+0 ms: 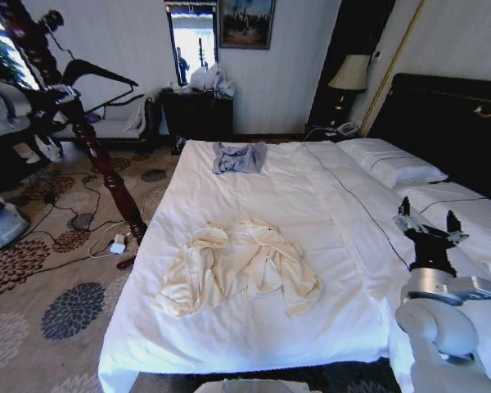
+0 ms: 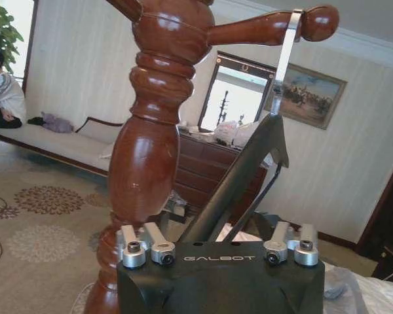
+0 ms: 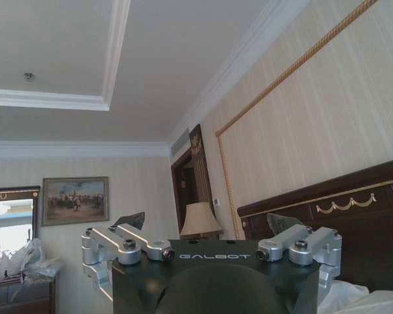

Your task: Pick up the clothes from the bed and hang them on the clothes hanger.

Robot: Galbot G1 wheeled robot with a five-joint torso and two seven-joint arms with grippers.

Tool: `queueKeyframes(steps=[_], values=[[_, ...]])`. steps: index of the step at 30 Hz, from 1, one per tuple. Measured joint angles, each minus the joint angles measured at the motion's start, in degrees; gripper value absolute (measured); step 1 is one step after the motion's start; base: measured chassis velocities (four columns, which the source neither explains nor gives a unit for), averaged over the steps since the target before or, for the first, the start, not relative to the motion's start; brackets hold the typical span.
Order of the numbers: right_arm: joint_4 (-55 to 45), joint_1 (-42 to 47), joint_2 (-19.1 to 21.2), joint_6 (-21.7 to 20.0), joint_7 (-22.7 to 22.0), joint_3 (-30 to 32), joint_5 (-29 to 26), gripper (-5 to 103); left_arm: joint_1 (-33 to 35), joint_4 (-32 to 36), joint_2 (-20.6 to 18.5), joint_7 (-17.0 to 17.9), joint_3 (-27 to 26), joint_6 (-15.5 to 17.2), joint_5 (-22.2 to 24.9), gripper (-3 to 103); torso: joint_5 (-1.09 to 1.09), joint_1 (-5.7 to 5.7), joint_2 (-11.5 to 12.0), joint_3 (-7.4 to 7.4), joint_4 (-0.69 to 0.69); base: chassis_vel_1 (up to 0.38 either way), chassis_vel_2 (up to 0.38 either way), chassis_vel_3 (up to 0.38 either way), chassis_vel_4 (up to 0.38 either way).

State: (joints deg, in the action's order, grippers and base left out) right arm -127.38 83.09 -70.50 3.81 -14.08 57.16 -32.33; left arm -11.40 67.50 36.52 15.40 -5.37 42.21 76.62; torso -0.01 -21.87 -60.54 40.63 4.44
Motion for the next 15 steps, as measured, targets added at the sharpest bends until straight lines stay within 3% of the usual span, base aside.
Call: queueKeyframes(steps=[2, 4, 12, 15], values=[[0.0, 0.1, 0.0, 0.0, -0.1, 0.0, 0.0, 100, -0.1, 0.1, 0.4, 0.0, 0.1, 0.0, 0.2, 60, 0.0, 0.0, 0.0, 0.0, 0.01, 0.0, 0.0, 0.0, 0.0], [0.0, 0.2, -0.1, 0.0, -0.1, 0.1, 0.0, 100, -0.1, 0.3, 0.6, 0.0, 0.1, 0.0, 0.3, 60, 0.01, -0.01, 0.0, 0.0, 0.02, 0.0, 0.0, 0.0, 0.0], [0.5, 0.8, -0.4, 1.0, -0.2, 0.4, 0.3, 100, 0.6, 1.5, 1.2, 0.2, -0.2, -0.1, 0.7, 23, 0.01, 0.0, 0.0, 0.0, 0.01, 0.0, 0.0, 0.0, 0.0], [0.7, 0.8, -0.3, 1.2, -0.2, 0.5, 0.3, 100, 0.6, 1.6, 1.2, 0.2, -0.2, -0.1, 1.2, 19, 0.01, -0.01, 0.0, 0.0, 0.02, 0.0, 0.0, 0.0, 0.0]])
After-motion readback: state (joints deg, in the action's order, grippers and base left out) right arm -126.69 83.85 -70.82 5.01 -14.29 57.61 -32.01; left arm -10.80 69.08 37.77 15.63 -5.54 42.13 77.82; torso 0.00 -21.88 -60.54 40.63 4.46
